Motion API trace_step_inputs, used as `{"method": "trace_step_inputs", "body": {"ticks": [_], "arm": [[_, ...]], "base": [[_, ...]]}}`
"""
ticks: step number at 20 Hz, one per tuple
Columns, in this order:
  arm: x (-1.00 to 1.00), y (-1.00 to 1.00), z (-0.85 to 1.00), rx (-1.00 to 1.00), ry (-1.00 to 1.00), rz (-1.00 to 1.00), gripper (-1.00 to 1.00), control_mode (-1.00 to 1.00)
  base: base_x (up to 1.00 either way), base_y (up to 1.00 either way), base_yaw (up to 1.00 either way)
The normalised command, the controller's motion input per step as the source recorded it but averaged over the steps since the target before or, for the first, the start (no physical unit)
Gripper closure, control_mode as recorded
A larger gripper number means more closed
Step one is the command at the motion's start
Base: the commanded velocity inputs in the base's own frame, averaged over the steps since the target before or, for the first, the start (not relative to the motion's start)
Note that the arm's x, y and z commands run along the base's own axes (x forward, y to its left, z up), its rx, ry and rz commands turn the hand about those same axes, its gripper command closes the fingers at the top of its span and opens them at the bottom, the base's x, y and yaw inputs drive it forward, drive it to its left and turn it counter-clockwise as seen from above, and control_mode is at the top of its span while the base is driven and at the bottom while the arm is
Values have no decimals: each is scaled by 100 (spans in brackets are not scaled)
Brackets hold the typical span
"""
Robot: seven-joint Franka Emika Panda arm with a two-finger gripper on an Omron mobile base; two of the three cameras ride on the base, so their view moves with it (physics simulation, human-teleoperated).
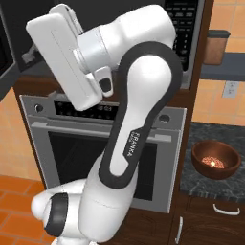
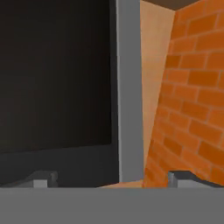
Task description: Open the microwave, place the bowl with waffle inside the microwave, then close the microwave door and turn it on.
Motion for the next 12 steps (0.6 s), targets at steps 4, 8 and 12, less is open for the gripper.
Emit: {"method": "trace_step_inputs", "body": {"ticks": [4, 8, 12], "arm": [[17, 56, -55, 31, -9, -22, -100, -100], [8, 42, -50, 24, -3, -40, -100, -100], [19, 19, -14, 21, -2, -7, -100, -100]], "base": [[0, 0, 0], [0, 0, 0], [0, 0, 0]]}}
